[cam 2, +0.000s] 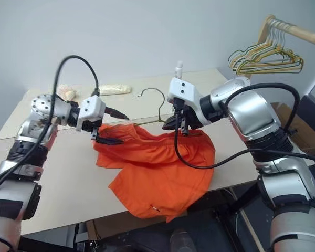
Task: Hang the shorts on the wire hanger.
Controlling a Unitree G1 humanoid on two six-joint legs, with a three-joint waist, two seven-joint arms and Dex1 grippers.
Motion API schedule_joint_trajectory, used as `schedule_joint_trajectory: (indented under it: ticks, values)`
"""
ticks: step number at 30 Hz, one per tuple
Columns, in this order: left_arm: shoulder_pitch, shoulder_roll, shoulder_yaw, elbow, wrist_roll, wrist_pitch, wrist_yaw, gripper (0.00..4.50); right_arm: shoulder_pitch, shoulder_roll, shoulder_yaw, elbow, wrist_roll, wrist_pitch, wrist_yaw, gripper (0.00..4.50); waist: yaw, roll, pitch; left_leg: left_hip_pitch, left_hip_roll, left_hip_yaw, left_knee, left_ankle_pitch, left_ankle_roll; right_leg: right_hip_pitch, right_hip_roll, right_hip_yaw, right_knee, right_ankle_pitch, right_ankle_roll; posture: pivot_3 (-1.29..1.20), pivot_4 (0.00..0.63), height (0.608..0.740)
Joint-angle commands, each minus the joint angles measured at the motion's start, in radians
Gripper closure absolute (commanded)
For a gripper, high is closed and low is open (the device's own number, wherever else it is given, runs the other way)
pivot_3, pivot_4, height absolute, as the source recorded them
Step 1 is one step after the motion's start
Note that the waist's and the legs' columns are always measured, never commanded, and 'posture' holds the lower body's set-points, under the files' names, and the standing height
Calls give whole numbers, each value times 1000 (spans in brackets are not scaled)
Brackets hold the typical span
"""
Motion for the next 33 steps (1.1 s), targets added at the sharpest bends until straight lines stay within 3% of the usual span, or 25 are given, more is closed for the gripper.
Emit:
schedule_joint_trajectory:
  ticks: [1, 3, 13, 14, 20, 24, 33]
  values:
    - [-48, -21, -11, 60, 32, -56, -14, 421, -40, 8, -15, -27, 0, -19, 7, 4500, -7, 0, 0, 0, 0, 0, 0, 0, 0, 0, 0, 0, 0, 0, 0, -228, 0, 740]
    - [-57, -44, -6, 87, 43, -66, 7, 875, -39, 12, -17, -33, 2, -15, 7, 4500, -11, 0, 0, 0, 0, 0, 0, 0, 0, 0, 0, 0, 0, 0, 0, -236, 0, 740]
    - [-66, -82, 19, 113, 41, -65, 35, 4298, -29, 24, -16, -43, 0, -6, -2, 4500, -13, 0, 0, -1, 0, 0, 0, 0, 0, 0, 0, 0, 0, 0, 0, -237, 0, 740]
    - [-64, -80, 21, 112, 41, -65, 33, 4480, -29, 24, -17, -46, 0, -4, -2, 4500, -13, 0, 0, -1, 0, 0, 0, 0, 0, -1, 0, 0, 0, 0, 0, -239, 0, 740]
    - [-54, -76, 42, 108, 27, -36, 30, 4480, 0, 21, -38, -55, -9, -64, -17, 4500, -14, 0, 0, -1, 0, 0, 0, 0, 0, -1, 0, 1, 0, 0, 0, -249, 0, 740]
    - [-41, -65, 57, 105, 17, -12, 21, 4500, 6, -13, -64, -43, -21, -54, -42, 3435, -15, 0, 0, -1, 0, 0, 0, 0, 0, -1, 0, 1, 0, 0, 0, -260, 0, 740]
    - [14, -27, 86, 69, 5, 38, 22, 4500, 145, -190, -294, -150, 80, 24, -71, 243, -13, 0, 0, -1, 0, 0, 0, 0, 1, 0, 0, 1, 0, 0, 0, -267, 0, 740]
